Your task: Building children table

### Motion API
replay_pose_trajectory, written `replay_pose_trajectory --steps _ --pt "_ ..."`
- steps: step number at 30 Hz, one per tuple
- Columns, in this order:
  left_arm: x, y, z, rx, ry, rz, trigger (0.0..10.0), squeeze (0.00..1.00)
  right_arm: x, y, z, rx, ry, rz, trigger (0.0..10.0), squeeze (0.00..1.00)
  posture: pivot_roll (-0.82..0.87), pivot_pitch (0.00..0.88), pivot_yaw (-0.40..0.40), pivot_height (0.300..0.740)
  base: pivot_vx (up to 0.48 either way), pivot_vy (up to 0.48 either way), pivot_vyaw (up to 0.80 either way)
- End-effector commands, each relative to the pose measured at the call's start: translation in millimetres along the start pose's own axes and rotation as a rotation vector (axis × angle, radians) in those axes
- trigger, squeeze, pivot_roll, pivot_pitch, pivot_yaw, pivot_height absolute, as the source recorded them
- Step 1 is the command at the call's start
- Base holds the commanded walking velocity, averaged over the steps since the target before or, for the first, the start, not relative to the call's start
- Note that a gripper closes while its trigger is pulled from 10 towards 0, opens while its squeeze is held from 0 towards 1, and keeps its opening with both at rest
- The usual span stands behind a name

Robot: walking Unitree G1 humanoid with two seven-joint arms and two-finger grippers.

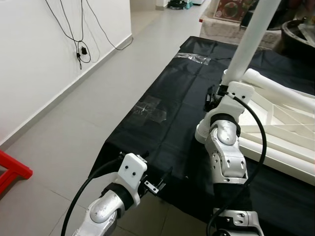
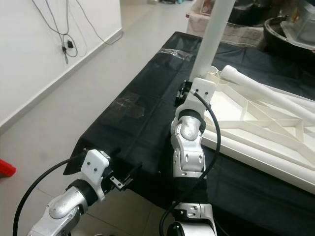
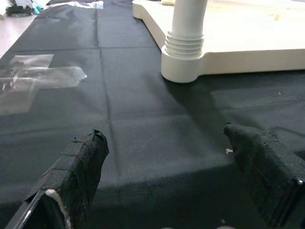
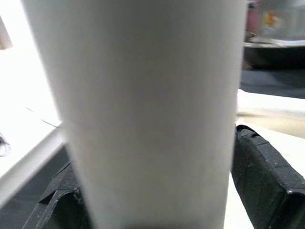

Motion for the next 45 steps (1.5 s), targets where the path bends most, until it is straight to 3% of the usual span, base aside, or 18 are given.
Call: replay_pose_trajectory --steps 1,3,4,6,11,14,18,21,26,27,33,37,39,40,42,43,44,45 --pt "-4.0 1.1 -1.9 -0.002 -0.015 -0.016 10.0 0.0 7.3 -12.4 -7.2 0.034 0.021 0.044 10.0 0.0 0.11 0.158 -0.04 0.74 0.0 0.0 0.0" --pt "-5.7 1.1 -4.3 0.0 -0.019 -0.022 10.0 0.0 15.6 -7.3 3.0 0.059 0.246 0.101 10.0 0.0 0.11 0.158 -0.041 0.74 0.0 0.0 0.0" --pt "-5.7 1.1 -4.3 0.0 -0.019 -0.022 10.0 0.0 15.6 -7.3 3.0 0.059 0.246 0.101 10.0 0.0 0.11 0.158 -0.041 0.74 0.0 0.0 0.0" --pt "-8.9 0.5 -8.0 0.008 -0.031 -0.035 10.0 0.0 23.4 -9.7 5.3 0.164 0.526 0.132 10.0 0.0 0.11 0.159 -0.037 0.74 0.0 0.0 0.0" --pt "-10.2 0.7 -9.8 0.008 -0.033 -0.038 10.0 0.0 25.6 -12.5 2.0 0.219 0.657 0.108 10.0 0.0 0.11 0.16 -0.039 0.74 0.0 0.0 0.0" --pt "-12.8 2.0 -11.5 0.006 -0.032 -0.036 10.0 0.0 32.4 -31.9 -21.5 0.51 1.036 0.089 10.0 0.0 0.11 0.163 -0.041 0.74 0.0 0.0 0.0" --pt "-13.4 2.8 -12.3 0.006 -0.031 -0.035 10.0 0.0 37.4 -37.7 -40.9 0.629 1.262 0.057 10.0 0.0 0.12 0.165 -0.042 0.74 0.0 0.0 0.0" --pt "-13.5 3.0 -12.9 0.007 -0.031 -0.035 10.0 0.0 40.2 -38.5 -44.2 0.647 1.326 0.045 10.0 0.0 0.13 0.164 -0.042 0.74 0.0 0.0 0.0" --pt "-14.3 3.6 -14.2 0.009 -0.034 -0.037 10.0 0.0 51.6 -38.4 -34.0 0.613 1.346 0.07 10.0 0.0 0.13 0.161 -0.042 0.74 0.0 0.0 0.0" --pt "-14.8 3.8 -14.4 0.009 -0.036 -0.037 10.0 0.0 55.6 -36.7 -29.4 0.585 1.328 0.091 0.0 0.0 0.13 0.16 -0.042 0.74 0.0 0.0 0.0" --pt "-15.8 4.1 -14.7 0.008 -0.038 -0.037 10.0 0.0 58.2 -33.0 -25.8 0.561 1.32 0.145 0.0 0.0 0.13 0.152 -0.041 0.74 0.0 0.0 0.0" --pt "-16.0 3.9 -14.2 0.006 -0.04 -0.037 10.0 0.0 53.1 -32.4 -20.2 0.527 1.224 0.178 0.0 0.0 0.13 0.147 -0.042 0.74 0.0 0.0 0.0" --pt "-16.0 3.8 -14.1 0.005 -0.042 -0.038 10.0 0.0 49.5 -32.5 -12.4 0.46 1.116 0.154 0.0 0.0 0.12 0.143 -0.038 0.74 0.0 0.0 0.0" --pt "-16.0 3.4 -13.8 0.006 -0.042 -0.039 10.0 0.0 44.0 -34.7 -3.1 0.404 0.977 0.11 0.0 0.0 0.12 0.14 -0.037 0.74 0.0 0.0 0.0" --pt "-16.0 3.4 -13.8 0.006 -0.042 -0.039 10.0 0.0 44.0 -34.7 -3.1 0.404 0.977 0.11 0.0 0.0 0.12 0.14 -0.037 0.74 0.0 0.0 0.0" --pt "-16.0 2.4 -13.3 0.007 -0.043 -0.042 10.0 0.0 16.8 -38.3 14.8 0.294 0.558 0.045 0.0 0.0 0.11 0.138 -0.032 0.74 0.0 0.0 0.0" --pt "-16.0 2.4 -13.3 0.007 -0.043 -0.042 10.0 0.0 16.8 -38.3 14.8 0.294 0.558 0.045 0.0 0.0 0.11 0.138 -0.032 0.74 0.0 0.0 0.0" --pt "-16.0 2.1 -13.2 0.008 -0.043 -0.043 10.0 0.0 3.3 -38.8 17.7 0.262 0.402 0.034 0.0 0.0 0.11 0.137 -0.032 0.74 0.0 0.0 0.0"
Point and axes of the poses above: a point about 5 cm out from each wrist's last joint towards the gripper, its own z axis pointing out of the wrist towards the gripper, its own y axis along the axis of the wrist's last joint, x = y × z, the point moved 4 cm from there along z, pointing out of the wrist towards the gripper, and after that the axes turned 12 degrees about z, right-handed, at the moved point
